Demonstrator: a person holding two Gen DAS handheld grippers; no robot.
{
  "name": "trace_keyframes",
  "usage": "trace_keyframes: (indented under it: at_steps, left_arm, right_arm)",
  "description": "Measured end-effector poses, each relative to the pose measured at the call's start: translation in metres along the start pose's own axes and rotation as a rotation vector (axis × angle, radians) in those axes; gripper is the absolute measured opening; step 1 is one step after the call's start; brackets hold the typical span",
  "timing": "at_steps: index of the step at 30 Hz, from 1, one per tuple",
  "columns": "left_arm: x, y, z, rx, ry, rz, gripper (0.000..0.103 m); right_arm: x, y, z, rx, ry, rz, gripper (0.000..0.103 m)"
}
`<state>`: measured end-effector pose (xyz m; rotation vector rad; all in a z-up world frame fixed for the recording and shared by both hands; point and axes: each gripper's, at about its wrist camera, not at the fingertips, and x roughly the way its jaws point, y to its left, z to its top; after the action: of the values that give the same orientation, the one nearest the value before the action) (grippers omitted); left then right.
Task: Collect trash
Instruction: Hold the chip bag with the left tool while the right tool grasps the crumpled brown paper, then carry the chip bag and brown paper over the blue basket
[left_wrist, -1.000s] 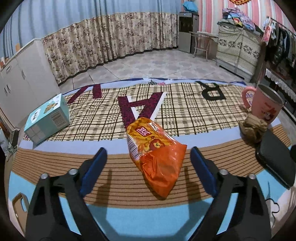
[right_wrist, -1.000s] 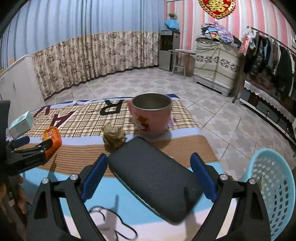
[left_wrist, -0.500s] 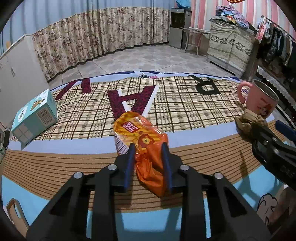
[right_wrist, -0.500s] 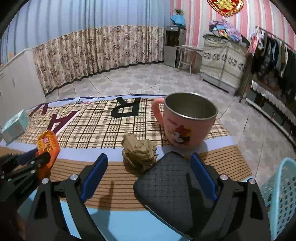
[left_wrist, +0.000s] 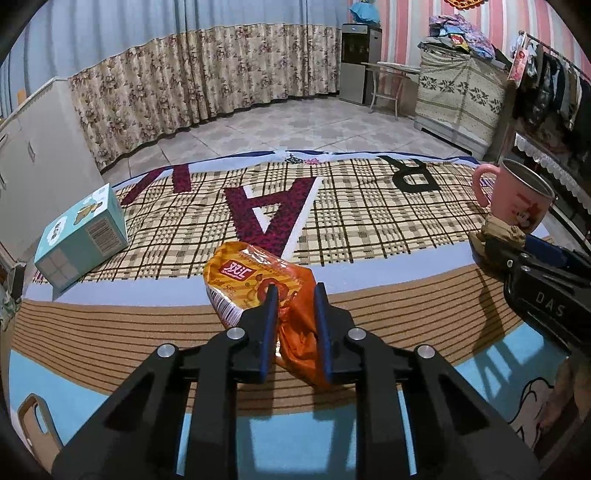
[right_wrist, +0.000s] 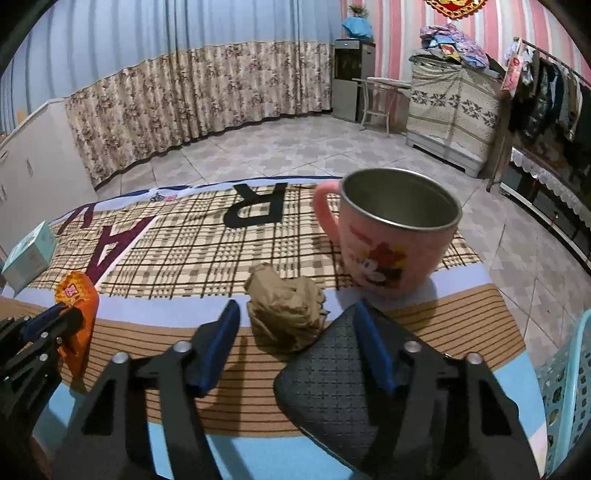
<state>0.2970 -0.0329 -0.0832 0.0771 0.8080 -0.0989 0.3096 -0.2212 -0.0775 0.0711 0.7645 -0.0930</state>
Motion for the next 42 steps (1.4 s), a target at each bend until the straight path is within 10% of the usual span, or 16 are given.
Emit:
trace_keyframes:
  at_steps: [42]
  left_arm:
    - [-0.068,0.001,0.016,0.028,-0.089,-0.008,0.012]
  right_arm:
    - [-0.081,-0.048,-0.002,0.059,-0.103,0.084,0.041]
